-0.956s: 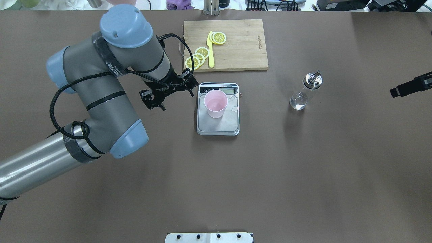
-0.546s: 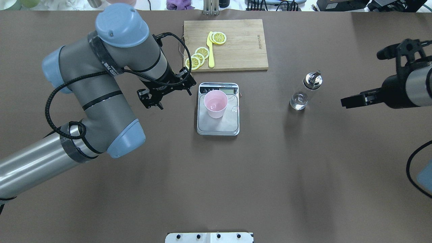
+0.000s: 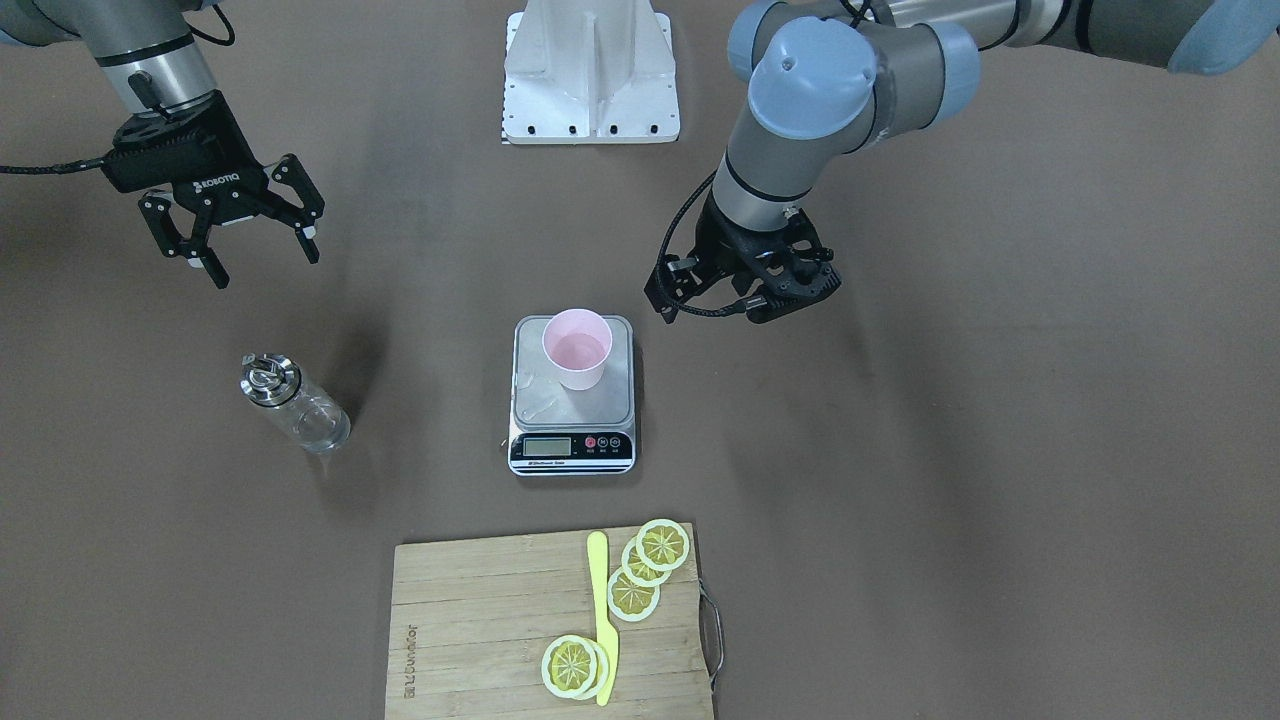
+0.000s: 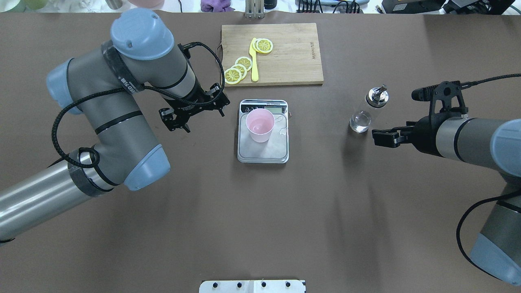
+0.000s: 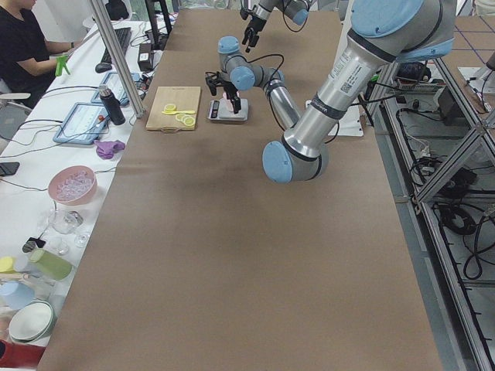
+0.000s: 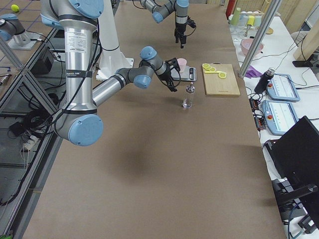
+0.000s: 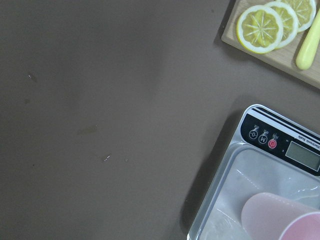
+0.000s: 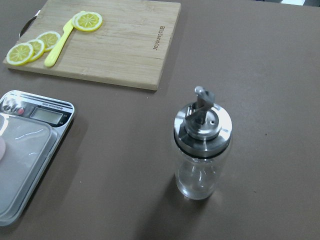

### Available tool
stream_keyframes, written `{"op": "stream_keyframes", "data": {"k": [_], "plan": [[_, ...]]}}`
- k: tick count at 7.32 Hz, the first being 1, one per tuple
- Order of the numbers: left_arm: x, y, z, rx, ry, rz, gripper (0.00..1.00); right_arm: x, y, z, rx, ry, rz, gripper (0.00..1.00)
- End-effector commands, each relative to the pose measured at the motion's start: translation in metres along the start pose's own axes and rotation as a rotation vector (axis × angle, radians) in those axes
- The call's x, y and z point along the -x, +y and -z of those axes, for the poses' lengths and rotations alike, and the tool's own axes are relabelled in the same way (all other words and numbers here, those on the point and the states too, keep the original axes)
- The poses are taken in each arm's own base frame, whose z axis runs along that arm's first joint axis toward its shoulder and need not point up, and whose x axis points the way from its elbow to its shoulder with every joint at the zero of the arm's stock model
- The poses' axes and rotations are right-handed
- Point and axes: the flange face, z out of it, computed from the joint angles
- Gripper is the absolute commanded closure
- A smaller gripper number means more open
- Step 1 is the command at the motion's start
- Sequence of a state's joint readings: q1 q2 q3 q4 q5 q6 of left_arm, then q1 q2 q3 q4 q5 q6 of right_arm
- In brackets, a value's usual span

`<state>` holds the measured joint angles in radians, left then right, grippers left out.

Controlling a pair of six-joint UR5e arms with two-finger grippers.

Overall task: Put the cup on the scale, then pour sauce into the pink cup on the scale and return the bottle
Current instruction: 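Withdraw the left gripper from the cup while the right gripper reaches toward the sauce bottle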

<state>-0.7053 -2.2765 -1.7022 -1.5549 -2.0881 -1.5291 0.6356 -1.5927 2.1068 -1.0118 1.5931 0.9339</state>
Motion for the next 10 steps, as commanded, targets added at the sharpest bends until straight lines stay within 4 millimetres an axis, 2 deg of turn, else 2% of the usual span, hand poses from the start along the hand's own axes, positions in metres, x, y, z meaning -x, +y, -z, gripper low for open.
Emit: {"op": "stream_keyframes", "data": {"k": [1, 2, 4, 6, 7, 8, 10], "plan": [[0.003, -0.002, -0.003, -0.017, -0.006, -0.004, 0.02, -0.015, 0.007, -0.022, -0.078, 0.01, 0.008, 0.01], [0.004, -0.003, -0.004, -0.03, -0.007, -0.013, 0.02, -0.022, 0.013, -0.037, -0.124, -0.004, 0.011, 0.01], [0.004, -0.003, -0.004, -0.03, -0.008, -0.017, 0.02, -0.037, 0.042, -0.078, -0.253, -0.048, 0.005, 0.03], [0.005, -0.004, -0.005, -0.032, -0.01, -0.016, 0.02, -0.042, 0.052, -0.088, -0.28, -0.036, 0.017, 0.05], [0.005, -0.004, -0.005, -0.032, -0.01, -0.016, 0.02, -0.04, 0.057, -0.093, -0.295, -0.016, 0.023, 0.05], [0.004, -0.003, -0.005, -0.031, -0.01, -0.017, 0.02, -0.026, 0.056, -0.098, -0.33, -0.013, 0.023, 0.05], [0.005, -0.004, -0.006, -0.032, -0.012, -0.016, 0.02, -0.025, 0.063, -0.11, -0.348, 0.022, 0.034, 0.05]]}}
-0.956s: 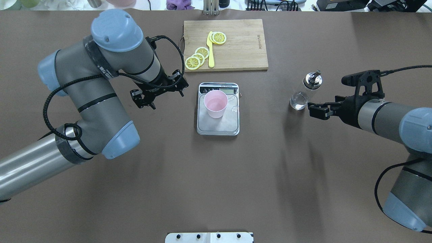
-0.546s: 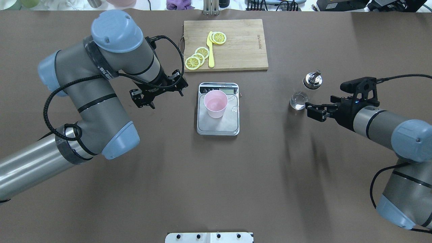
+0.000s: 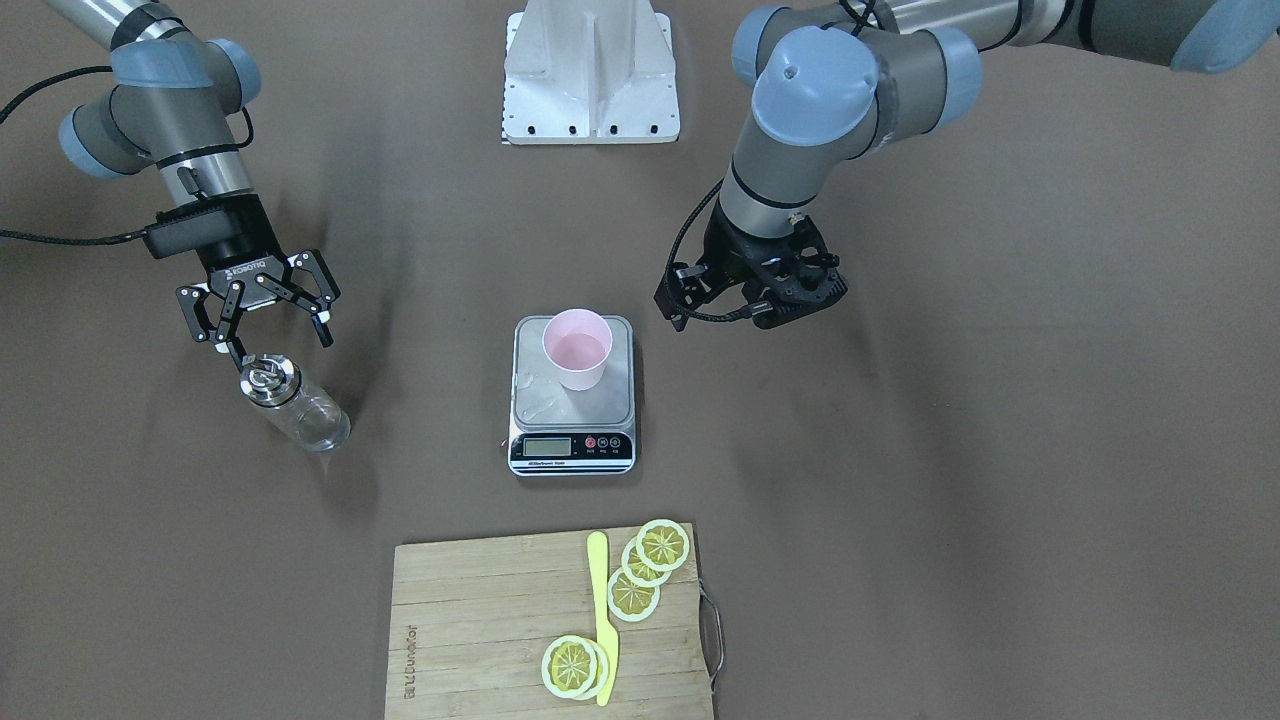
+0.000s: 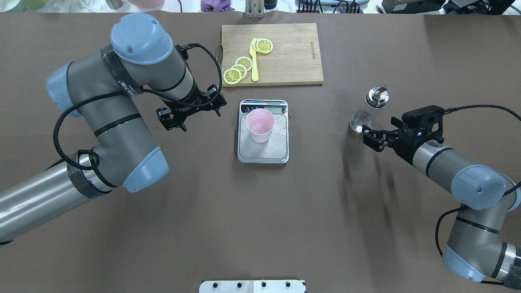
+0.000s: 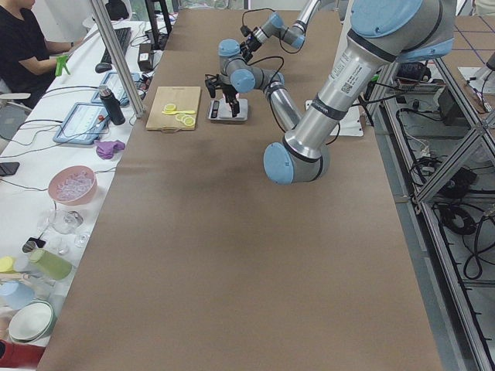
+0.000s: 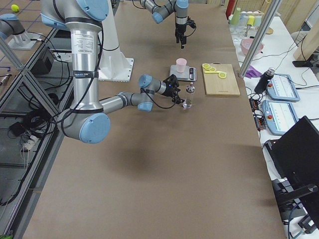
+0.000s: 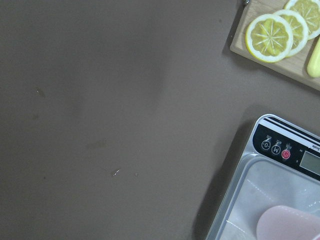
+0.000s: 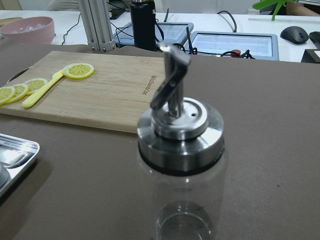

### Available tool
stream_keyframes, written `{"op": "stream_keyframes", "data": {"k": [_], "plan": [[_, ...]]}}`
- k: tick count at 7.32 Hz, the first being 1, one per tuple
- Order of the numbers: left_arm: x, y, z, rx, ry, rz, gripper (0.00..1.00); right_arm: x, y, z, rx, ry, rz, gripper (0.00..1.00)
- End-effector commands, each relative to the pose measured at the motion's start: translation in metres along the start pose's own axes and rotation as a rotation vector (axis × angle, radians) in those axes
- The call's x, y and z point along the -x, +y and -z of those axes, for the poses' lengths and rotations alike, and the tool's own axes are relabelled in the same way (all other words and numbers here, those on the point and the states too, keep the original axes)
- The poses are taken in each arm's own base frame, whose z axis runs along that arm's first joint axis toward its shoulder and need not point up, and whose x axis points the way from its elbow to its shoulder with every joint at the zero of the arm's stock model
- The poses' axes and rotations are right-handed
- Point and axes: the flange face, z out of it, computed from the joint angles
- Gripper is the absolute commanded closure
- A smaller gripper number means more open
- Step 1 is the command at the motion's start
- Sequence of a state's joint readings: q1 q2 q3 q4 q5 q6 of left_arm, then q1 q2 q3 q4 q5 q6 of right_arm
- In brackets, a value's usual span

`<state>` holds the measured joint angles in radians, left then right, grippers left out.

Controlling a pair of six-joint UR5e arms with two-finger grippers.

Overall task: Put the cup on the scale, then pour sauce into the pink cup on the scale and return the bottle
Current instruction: 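Close the right gripper around the glass sauce bottle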

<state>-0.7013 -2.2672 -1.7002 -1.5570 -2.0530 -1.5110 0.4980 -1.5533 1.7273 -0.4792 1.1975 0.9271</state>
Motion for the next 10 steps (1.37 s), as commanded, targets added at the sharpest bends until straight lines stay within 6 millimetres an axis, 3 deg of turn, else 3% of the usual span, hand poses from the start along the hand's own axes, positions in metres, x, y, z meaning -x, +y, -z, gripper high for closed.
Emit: {"op": "stream_keyframes", "data": {"k": [1, 10], "plan": [[0.0, 0.0, -0.001, 0.0, -0.002, 0.001, 0.02, 0.0, 0.01, -0.007, -0.012, 0.026, 0.016, 0.05], [0.0, -0.001, -0.005, -0.005, -0.007, 0.001, 0.02, -0.002, 0.004, -0.046, -0.036, 0.074, 0.092, 0.06]]}}
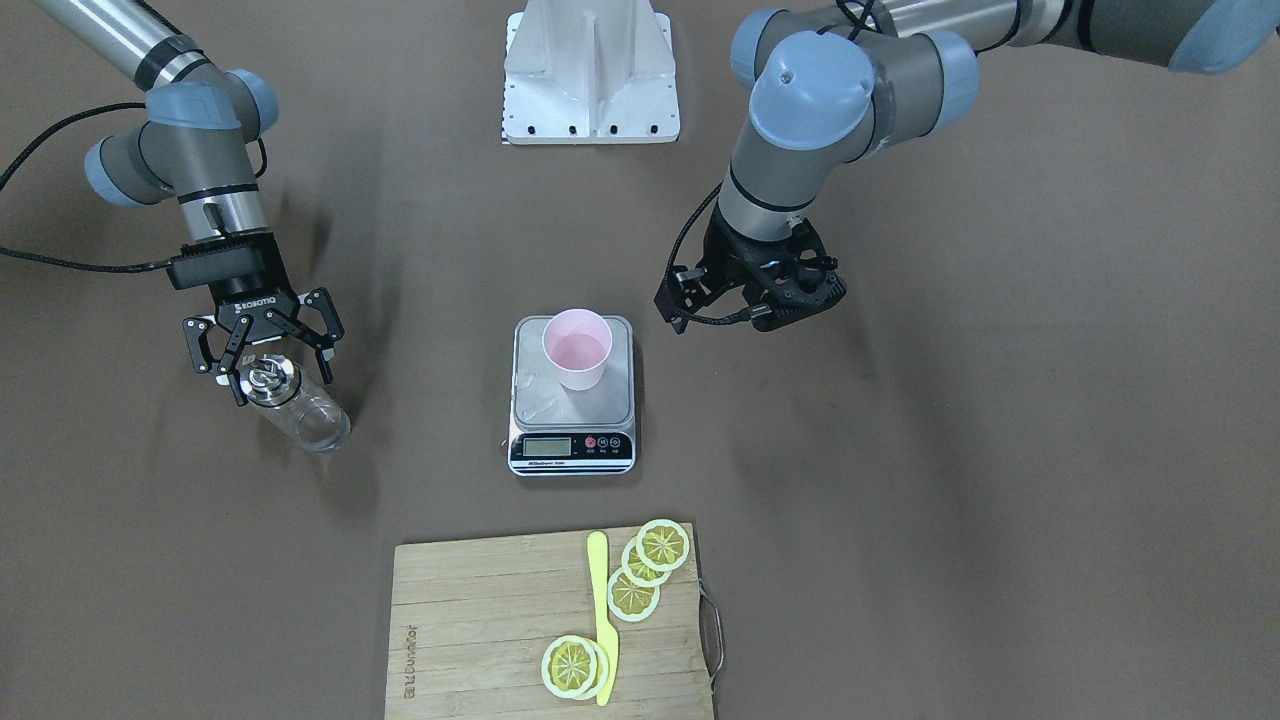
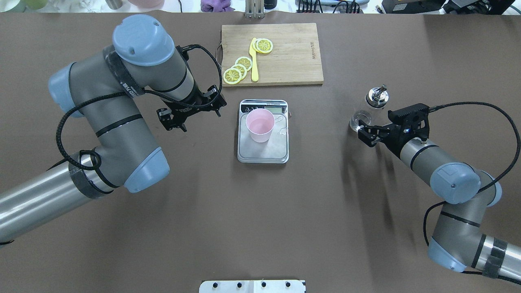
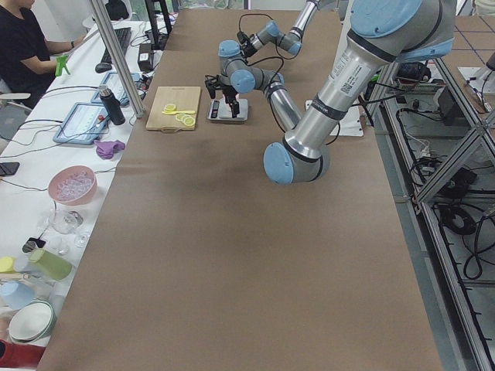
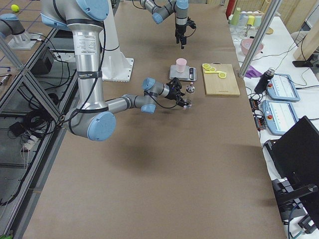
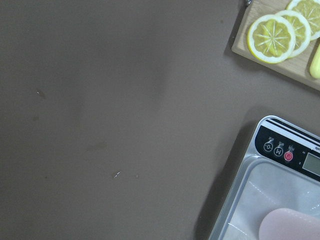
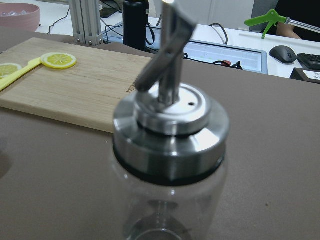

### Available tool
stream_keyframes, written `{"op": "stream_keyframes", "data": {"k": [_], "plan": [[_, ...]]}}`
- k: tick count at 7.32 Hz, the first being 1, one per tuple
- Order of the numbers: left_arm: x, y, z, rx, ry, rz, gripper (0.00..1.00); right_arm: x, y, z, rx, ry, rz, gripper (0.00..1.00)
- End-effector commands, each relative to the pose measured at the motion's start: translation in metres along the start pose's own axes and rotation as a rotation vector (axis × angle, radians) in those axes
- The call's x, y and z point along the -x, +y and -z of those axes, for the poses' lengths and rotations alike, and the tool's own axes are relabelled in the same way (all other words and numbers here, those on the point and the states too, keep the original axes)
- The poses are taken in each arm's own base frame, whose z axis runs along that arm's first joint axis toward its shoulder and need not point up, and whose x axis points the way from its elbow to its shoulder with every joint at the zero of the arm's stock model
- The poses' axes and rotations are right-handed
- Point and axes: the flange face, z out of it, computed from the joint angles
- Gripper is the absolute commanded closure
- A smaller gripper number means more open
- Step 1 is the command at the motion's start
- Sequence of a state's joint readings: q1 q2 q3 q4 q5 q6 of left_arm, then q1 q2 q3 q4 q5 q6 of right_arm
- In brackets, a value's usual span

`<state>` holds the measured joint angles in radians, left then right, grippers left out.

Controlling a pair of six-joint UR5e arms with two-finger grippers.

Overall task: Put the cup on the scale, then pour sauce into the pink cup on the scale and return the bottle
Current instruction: 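Close the right gripper around the glass sauce bottle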

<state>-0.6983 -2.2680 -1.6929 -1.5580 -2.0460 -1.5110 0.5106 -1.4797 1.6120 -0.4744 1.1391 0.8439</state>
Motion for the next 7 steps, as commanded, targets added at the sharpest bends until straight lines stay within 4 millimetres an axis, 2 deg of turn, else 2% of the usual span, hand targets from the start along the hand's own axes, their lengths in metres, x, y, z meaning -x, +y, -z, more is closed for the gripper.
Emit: {"op": "stream_keyframes", "data": {"k": [1, 6, 7], "plan": [[0.0004, -0.0003, -0.0008, -0.001, -0.001, 0.0, 0.02, 0.0063, -0.0048, -0.0093, -0.007, -0.002, -0.005, 0.06], [0.0005, -0.0003, -0.002, -0.006, -0.003, 0.0, 0.02, 0.0062, -0.0065, -0.0103, -0.009, -0.002, -0.006, 0.1], [0.0006, -0.0012, -0.0014, -0.007, -0.003, 0.001, 0.02, 0.0114, -0.0094, -0.0132, -0.012, -0.006, -0.009, 0.1]]}}
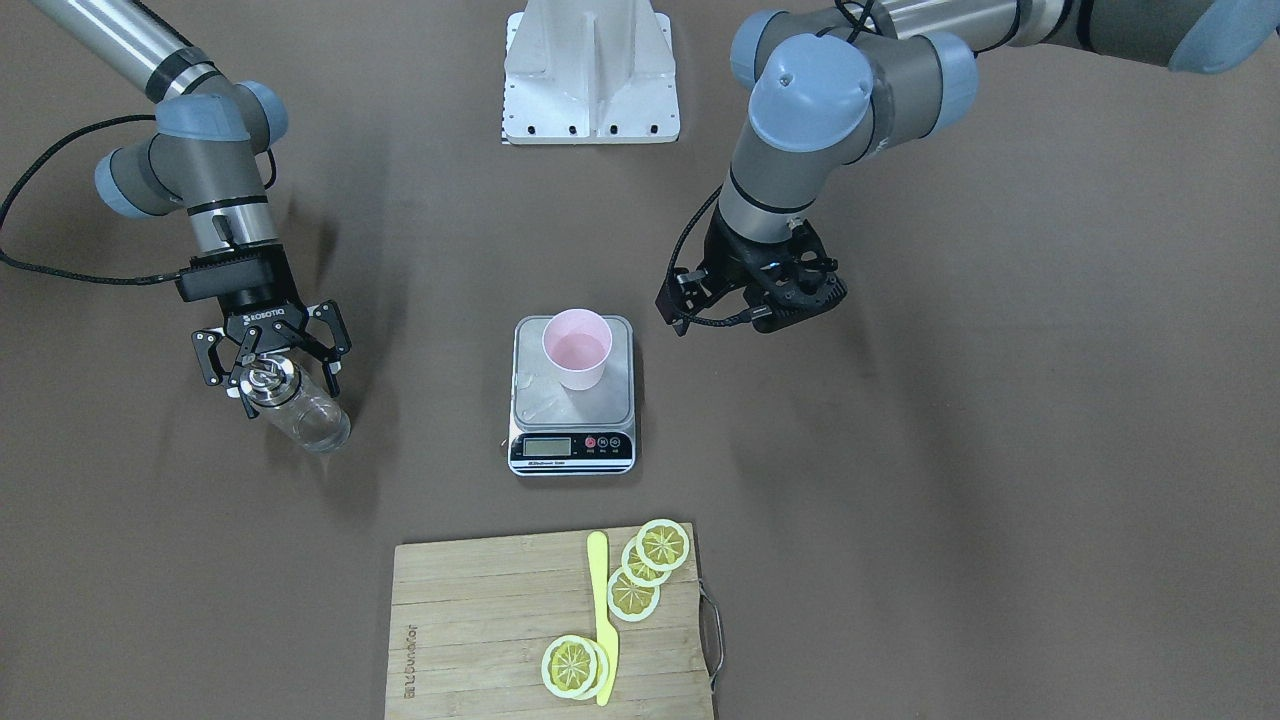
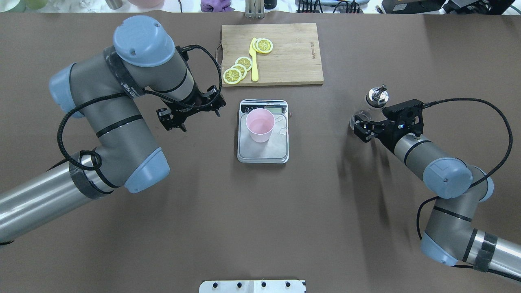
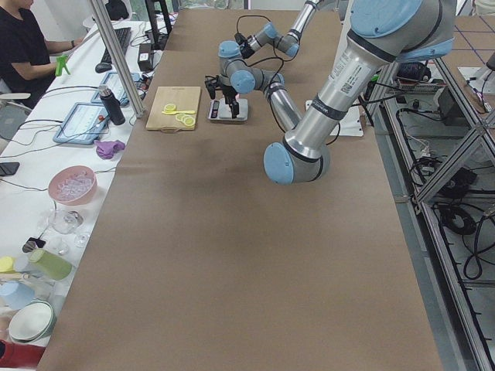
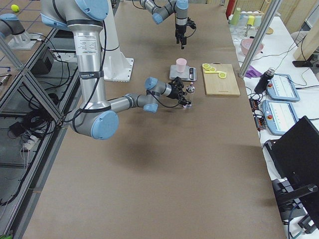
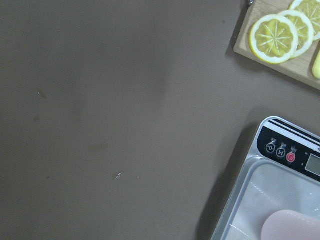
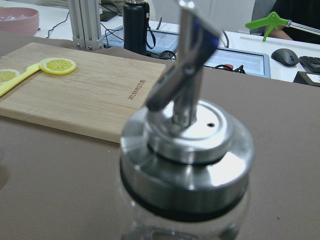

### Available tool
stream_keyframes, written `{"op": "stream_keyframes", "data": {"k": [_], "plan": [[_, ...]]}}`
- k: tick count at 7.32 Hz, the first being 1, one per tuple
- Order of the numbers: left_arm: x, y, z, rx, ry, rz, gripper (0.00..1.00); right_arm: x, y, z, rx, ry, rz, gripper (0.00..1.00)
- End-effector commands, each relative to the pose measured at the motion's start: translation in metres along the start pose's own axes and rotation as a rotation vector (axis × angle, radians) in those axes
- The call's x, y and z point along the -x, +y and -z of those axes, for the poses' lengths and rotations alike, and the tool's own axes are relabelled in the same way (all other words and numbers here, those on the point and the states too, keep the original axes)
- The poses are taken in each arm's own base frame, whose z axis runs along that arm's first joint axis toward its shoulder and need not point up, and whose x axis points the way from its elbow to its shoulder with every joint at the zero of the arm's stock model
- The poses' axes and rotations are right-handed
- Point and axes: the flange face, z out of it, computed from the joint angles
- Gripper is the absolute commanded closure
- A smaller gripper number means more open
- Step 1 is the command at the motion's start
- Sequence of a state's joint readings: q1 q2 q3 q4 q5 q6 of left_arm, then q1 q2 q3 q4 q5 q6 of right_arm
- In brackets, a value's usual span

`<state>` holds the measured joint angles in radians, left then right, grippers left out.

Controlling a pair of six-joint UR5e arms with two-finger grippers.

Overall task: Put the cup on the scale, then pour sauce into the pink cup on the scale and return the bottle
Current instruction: 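Close the right gripper around the glass sauce bottle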

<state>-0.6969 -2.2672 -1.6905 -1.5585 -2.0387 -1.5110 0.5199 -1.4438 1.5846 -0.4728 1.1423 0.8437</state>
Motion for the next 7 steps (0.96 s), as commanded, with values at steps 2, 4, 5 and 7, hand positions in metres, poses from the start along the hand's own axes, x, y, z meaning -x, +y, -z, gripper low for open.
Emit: {"op": "stream_keyframes", "data": {"k": [2, 4, 5, 7], "plan": [[0.0, -0.0011, -0.0002, -0.013, -0.001, 0.0, 0.02, 0.0012, -0.0016, -0.0055, -0.002, 0.004, -0.001, 0.11], [-0.0001, -0.001, 0.0, -0.014, 0.0, -0.001, 0.02, -0.0001, -0.0009, -0.0064, 0.0, 0.006, -0.002, 0.21], [-0.0001, -0.001, 0.0, -0.014, 0.0, -0.001, 0.02, 0.0015, -0.0022, -0.0066, -0.003, 0.003, -0.004, 0.41], [0.0005, -0.0004, -0.0012, -0.012, -0.001, -0.001, 0.02, -0.0021, -0.0085, -0.0071, -0.01, 0.008, -0.009, 0.91]]}}
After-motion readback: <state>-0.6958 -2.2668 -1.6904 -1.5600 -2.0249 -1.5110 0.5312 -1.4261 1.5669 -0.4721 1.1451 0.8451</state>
